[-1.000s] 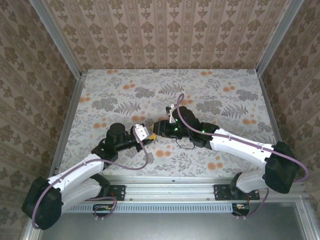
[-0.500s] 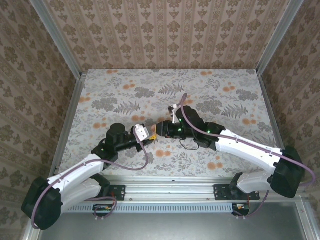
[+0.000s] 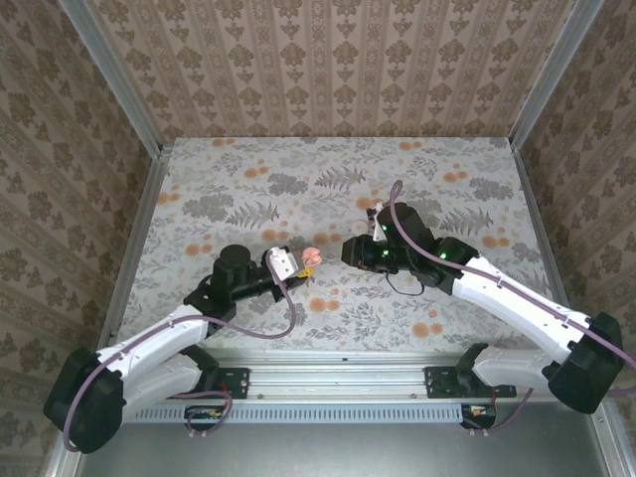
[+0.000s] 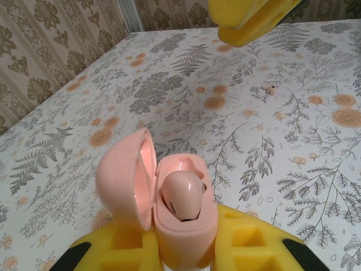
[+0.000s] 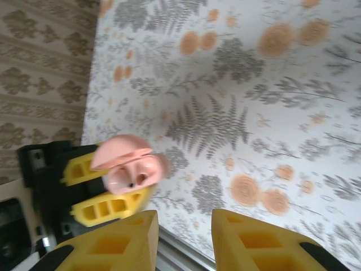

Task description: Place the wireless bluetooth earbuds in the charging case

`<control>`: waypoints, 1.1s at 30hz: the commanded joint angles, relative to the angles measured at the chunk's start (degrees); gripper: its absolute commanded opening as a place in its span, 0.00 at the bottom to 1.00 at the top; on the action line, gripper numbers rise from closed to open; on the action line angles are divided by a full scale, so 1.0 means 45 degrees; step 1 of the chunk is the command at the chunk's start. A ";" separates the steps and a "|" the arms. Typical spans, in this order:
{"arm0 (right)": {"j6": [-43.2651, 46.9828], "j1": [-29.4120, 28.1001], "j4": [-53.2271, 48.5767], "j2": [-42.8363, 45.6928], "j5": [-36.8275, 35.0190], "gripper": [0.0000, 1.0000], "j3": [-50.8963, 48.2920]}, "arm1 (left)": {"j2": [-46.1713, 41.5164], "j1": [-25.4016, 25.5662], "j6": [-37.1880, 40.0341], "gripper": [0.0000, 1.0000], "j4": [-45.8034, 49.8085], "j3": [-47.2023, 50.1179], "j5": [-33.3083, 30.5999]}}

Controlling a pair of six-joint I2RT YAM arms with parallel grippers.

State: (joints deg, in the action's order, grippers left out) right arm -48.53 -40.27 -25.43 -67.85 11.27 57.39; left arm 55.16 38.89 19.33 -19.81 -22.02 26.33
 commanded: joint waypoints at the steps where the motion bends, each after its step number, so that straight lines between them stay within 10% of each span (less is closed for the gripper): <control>1: 0.0494 0.0629 -0.2161 0.0163 0.0546 0.31 0.0386 | 0.0191 0.0115 -0.0077 0.00 -0.0566 0.0147 0.0108; 18: 0.3363 0.5730 -0.7055 -0.1652 0.0661 0.33 0.0669 | 0.1256 0.0280 -0.0077 0.00 -0.1066 -0.0053 0.0131; 33: 0.5173 0.8945 -0.6578 -0.4537 -0.1025 0.38 0.0120 | 0.1297 0.0282 -0.0078 0.00 -0.1107 -0.0081 0.0185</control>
State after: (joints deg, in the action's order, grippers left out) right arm -27.59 -0.97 -54.65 -86.63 9.39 58.85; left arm 60.73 39.77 19.29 -22.83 -21.71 26.30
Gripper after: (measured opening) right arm 0.382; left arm 0.190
